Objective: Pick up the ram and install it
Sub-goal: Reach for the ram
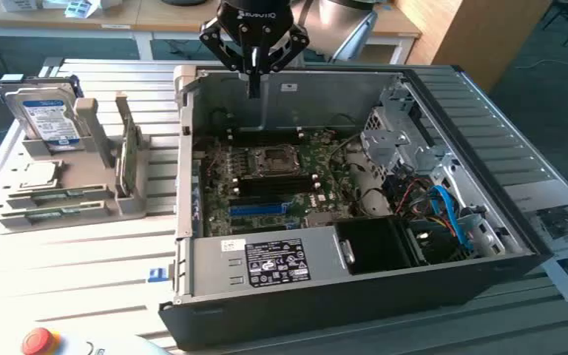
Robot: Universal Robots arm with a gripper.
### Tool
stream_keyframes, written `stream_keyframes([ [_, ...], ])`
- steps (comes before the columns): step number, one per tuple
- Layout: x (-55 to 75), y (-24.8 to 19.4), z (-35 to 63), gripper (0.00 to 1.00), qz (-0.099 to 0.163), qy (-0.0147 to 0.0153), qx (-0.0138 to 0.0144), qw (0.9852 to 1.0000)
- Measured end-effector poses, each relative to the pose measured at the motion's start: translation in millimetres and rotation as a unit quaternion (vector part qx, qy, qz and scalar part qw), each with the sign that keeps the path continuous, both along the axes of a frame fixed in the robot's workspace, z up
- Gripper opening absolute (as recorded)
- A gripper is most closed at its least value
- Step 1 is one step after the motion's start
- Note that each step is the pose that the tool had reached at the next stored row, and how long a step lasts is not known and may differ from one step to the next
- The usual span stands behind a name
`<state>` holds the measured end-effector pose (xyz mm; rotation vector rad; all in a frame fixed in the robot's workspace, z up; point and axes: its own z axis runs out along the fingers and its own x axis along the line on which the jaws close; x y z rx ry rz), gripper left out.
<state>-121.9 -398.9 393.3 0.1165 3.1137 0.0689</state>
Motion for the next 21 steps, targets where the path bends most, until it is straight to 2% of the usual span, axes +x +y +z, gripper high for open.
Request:
stream_keyframes([
  [9,-2.5,0.3,0.0,0.10,0.000,0.0000,0.0000,1.0000],
  [21,-15.5,1.3,0.0,0.10,0.000,0.0000,0.0000,1.0000],
])
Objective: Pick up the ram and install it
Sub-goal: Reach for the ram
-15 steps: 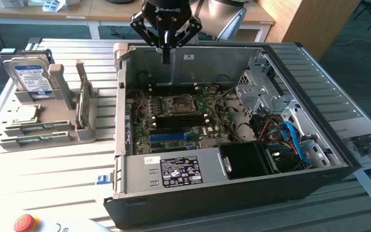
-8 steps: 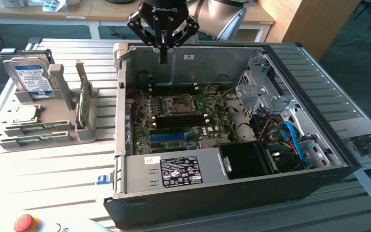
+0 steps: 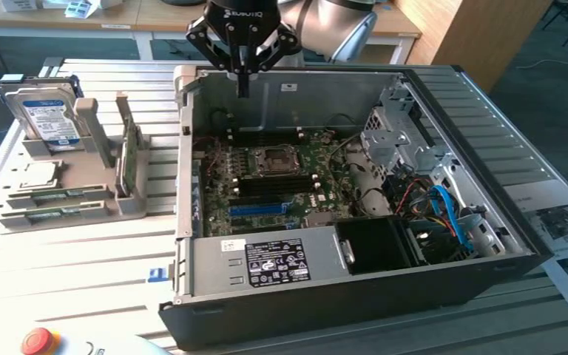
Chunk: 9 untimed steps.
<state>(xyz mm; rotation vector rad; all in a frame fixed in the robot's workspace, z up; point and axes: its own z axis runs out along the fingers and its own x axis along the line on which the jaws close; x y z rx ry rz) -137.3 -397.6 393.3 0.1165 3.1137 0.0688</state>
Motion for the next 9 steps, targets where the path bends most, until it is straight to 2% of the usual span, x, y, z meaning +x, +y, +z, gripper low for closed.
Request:
stream_keyframes([
  [9,-17.0,1.4,0.0,0.10,0.000,0.0000,0.0000,1.0000],
])
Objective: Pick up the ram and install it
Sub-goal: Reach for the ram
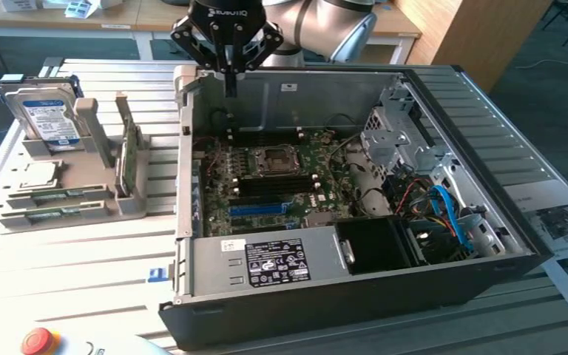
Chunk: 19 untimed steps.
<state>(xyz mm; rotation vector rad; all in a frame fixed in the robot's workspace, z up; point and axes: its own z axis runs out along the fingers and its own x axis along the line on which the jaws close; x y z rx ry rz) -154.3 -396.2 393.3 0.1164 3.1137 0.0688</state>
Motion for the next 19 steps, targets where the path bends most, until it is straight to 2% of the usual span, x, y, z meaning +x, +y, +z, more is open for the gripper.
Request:
stream_keyframes([
  [19,-36.7,4.5,0.0,0.10,0.000,0.0000,0.0000,1.0000],
])
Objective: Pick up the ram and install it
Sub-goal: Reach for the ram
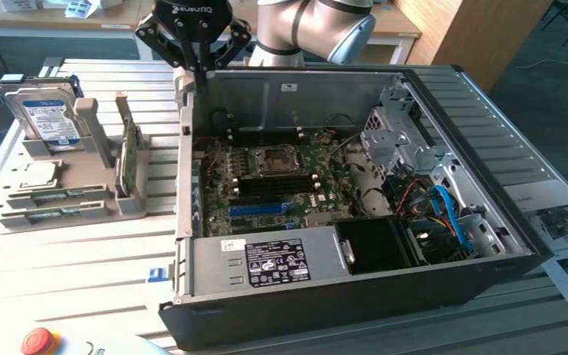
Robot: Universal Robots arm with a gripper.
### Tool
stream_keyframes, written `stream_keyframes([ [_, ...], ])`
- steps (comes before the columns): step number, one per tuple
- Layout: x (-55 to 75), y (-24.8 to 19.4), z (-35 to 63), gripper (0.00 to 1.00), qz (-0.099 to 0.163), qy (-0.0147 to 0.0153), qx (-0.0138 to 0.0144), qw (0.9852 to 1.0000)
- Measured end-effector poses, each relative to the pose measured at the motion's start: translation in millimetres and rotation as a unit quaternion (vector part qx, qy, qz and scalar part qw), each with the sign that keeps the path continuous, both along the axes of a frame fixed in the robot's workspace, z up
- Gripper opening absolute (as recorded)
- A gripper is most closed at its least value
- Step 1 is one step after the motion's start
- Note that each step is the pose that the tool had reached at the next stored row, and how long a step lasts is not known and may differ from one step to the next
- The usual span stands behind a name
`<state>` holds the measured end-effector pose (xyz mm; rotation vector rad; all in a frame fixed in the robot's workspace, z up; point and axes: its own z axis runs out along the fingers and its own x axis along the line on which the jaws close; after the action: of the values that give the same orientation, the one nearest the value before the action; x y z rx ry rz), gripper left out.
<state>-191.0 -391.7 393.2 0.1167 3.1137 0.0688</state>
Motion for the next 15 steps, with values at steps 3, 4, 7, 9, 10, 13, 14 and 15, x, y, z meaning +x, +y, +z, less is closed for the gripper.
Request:
stream_keyframes([
  [3,-5.9,0.8,0.0,0.10,0.000,0.0000,0.0000,1.0000],
  [4,-7.8,1.0,0.0,0.10,0.000,0.0000,0.0000,1.0000],
  [7,-13.8,1.8,0.0,0.10,0.000,0.0000,0.0000,1.0000],
  [9,-17.5,2.3,0.0,0.10,0.000,0.0000,0.0000,1.0000],
  [10,-19.3,2.6,0.0,0.10,0.000,0.0000,0.0000,1.0000],
  [13,-24.7,3.3,0.0,0.10,0.000,0.0000,0.0000,1.0000],
  [14,-26.6,3.6,0.0,0.10,0.000,0.0000,0.0000,1.0000],
  [15,-28.6,3.8,0.0,0.10,0.000,0.0000,0.0000,1.0000],
])
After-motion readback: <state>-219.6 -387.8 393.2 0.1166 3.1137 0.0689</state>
